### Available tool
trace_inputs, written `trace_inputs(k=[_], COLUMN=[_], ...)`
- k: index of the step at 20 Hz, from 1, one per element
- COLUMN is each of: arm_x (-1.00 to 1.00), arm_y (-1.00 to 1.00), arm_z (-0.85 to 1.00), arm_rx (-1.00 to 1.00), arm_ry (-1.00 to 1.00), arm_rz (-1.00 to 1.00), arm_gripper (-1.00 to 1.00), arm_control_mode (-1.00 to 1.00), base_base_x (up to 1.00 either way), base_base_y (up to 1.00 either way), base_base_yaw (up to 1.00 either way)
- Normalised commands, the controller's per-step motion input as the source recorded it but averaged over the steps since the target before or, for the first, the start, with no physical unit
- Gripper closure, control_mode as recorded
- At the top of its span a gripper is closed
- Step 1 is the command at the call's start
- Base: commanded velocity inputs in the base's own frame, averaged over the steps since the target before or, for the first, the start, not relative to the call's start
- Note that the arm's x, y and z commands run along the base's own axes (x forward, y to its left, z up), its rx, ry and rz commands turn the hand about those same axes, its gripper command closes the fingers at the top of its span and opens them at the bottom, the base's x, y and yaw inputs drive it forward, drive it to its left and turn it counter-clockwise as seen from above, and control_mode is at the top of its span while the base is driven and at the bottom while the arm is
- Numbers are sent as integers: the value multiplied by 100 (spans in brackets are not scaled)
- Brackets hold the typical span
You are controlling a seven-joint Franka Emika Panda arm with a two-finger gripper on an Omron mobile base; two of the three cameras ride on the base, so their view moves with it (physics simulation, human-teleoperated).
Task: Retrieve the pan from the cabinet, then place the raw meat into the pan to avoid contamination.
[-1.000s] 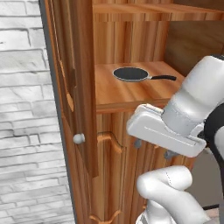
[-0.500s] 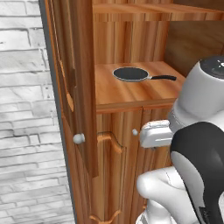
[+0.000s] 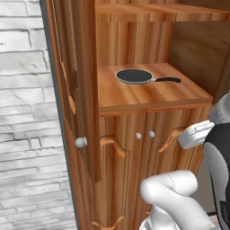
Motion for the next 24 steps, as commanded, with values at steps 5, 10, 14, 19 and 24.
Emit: trace_inputs(k=[5, 10, 14, 19, 24], arm_x=[20, 9, 0, 15, 36], arm_y=[-16, -2, -4, -2, 0], arm_z=[24, 9, -10, -16, 17], arm_rx=[-8, -5, 1, 5, 0], arm_ry=[0, -5, -19, -29, -4], arm_rz=[14, 5, 0, 0, 0], arm_gripper=[-100, -100, -100, -100, -100], arm_control_mode=[-100, -100, -100, -100, -100], base_base_x=[0, 0, 0, 0, 0], base_base_y=[0, 0, 0, 0, 0], base_base_yaw=[0, 0, 0, 0, 0])
